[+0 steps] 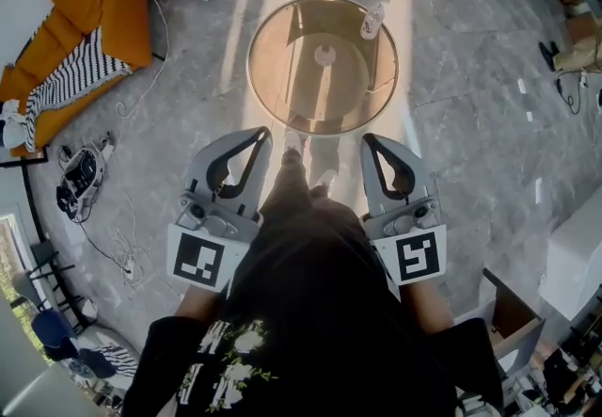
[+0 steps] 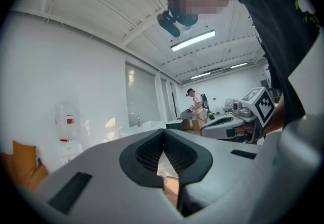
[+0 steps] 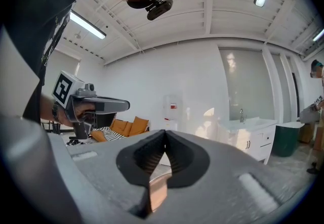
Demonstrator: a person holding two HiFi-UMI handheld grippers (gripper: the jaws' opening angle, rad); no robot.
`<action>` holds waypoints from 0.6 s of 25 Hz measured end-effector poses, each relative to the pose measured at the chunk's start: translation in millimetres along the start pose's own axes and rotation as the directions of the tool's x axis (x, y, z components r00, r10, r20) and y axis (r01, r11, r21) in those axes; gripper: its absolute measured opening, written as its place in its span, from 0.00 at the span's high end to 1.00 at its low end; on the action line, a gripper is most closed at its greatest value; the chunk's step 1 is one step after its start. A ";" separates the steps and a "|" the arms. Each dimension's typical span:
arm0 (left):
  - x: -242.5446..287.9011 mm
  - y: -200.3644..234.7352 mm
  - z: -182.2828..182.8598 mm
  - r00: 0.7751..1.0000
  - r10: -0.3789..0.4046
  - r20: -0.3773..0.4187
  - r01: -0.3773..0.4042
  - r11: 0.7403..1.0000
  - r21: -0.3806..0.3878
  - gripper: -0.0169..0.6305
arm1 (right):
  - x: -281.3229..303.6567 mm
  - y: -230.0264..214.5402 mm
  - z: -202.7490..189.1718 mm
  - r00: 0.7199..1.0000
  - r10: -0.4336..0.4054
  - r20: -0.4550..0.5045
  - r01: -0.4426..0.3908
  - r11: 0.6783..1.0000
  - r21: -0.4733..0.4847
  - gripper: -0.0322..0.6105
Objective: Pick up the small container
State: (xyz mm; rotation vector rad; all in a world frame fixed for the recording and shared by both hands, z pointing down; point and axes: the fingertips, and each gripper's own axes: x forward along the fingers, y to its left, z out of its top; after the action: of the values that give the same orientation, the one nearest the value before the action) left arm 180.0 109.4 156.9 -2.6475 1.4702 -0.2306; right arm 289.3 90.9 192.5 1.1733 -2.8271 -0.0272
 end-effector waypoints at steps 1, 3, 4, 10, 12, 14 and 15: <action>5.2 0.0 -0.1 1.000 -0.008 0.000 0.008 1.000 0.003 0.96 | 1.1 -3.6 -0.2 1.000 -0.003 0.000 0.003 1.000 -0.001 0.96; 17.4 0.4 -0.4 1.000 -0.031 0.004 0.031 1.000 0.002 0.96 | 2.3 -12.7 -2.3 1.000 -0.023 -0.006 0.023 1.000 0.006 0.96; 23.9 0.7 -0.4 0.999 -0.044 0.008 0.044 0.999 0.002 0.96 | 2.5 -18.0 -4.4 0.999 -0.036 -0.013 0.036 0.999 0.010 0.96; 65.1 11.1 3.2 0.995 -0.101 0.029 0.101 0.995 0.008 0.96 | 11.9 -53.9 -7.2 0.994 -0.102 -0.032 0.102 0.995 0.009 0.96; 77.8 18.4 7.4 0.993 -0.115 0.036 0.114 0.993 0.022 0.96 | 21.4 -63.9 -6.1 0.993 -0.112 -0.036 0.112 0.994 -0.001 0.96; 87.1 30.8 6.5 0.992 -0.124 0.034 0.123 0.992 0.029 0.96 | 36.6 -69.3 -4.6 0.993 -0.115 -0.036 0.114 0.993 -0.010 0.96; 90.6 39.0 3.8 0.992 -0.126 0.028 0.125 0.992 0.029 0.96 | 45.9 -70.7 -3.1 0.993 -0.115 -0.032 0.115 0.993 -0.011 0.96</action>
State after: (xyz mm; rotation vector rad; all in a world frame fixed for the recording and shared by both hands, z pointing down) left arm 195.4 12.0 154.2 -2.7128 1.2837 -0.2183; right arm 307.1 8.6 195.3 1.3206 -2.7258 -0.0276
